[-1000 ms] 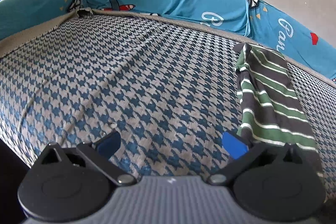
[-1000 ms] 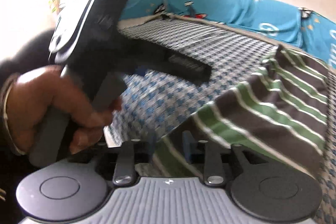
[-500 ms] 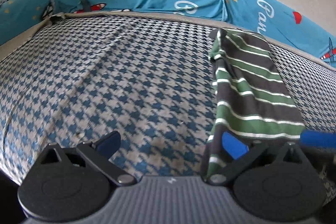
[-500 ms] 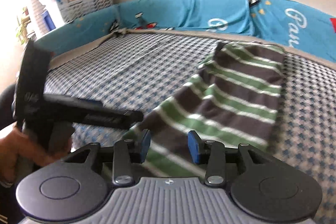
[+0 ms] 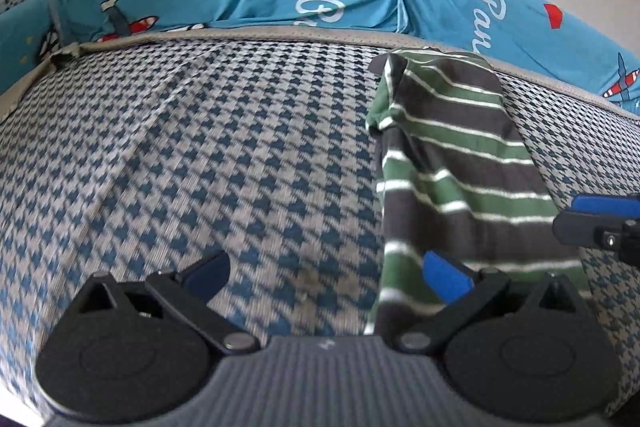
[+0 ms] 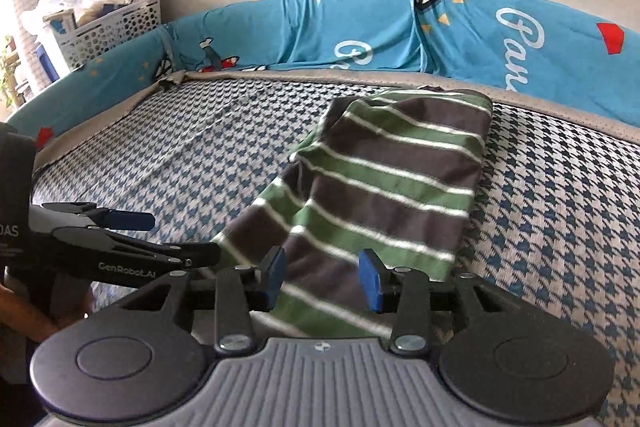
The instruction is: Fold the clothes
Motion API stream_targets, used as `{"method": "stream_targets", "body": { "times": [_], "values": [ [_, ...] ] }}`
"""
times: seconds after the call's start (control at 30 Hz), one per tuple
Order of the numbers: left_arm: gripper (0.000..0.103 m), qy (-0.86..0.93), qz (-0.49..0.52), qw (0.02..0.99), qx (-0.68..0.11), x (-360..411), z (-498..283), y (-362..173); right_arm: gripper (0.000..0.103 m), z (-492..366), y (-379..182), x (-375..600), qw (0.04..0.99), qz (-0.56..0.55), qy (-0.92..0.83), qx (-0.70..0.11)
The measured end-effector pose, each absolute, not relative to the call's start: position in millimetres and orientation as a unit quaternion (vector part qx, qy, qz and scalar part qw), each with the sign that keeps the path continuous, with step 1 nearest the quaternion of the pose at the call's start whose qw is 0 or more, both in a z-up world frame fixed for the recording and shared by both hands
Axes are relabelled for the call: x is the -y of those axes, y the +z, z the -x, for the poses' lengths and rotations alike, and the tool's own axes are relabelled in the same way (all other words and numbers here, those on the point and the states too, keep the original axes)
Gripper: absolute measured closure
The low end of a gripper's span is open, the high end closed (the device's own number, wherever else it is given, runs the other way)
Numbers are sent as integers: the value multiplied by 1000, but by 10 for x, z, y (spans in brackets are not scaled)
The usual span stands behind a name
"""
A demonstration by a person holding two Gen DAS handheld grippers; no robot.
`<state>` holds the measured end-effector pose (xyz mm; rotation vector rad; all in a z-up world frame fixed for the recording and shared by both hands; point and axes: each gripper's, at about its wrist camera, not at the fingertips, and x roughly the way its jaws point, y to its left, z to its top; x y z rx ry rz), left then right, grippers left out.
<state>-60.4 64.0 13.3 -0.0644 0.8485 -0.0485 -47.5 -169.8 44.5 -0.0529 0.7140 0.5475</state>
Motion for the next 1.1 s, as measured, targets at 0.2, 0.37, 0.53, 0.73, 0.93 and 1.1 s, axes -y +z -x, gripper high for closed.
{"method": "stream_targets", "body": {
  "times": [0.2, 0.37, 0.53, 0.73, 0.93, 1.1],
  "values": [
    [0, -42, 11, 910, -412, -574, 321, 111, 62, 163, 443, 1807, 901, -12, 253, -352],
    [0, -59, -6, 911, -409, -509, 98, 60, 62, -126, 404, 1903, 904, -29, 229, -359],
    [0, -64, 10, 911, -408, -493, -124, 34, 61, -397, 362, 1994, 908, -51, 208, -361],
    [0, -57, 40, 910, -409, -505, -369, -26, 61, -730, 306, 2098, 911, -79, 187, -358],
    [0, -41, 46, 908, -414, -504, -574, -121, 61, -1074, 240, 2196, 918, -93, 172, -345],
    [0, -27, 46, 906, -420, -490, -720, -160, 61, -1315, 195, 2276, 919, -115, 158, -341]
  ]
}}
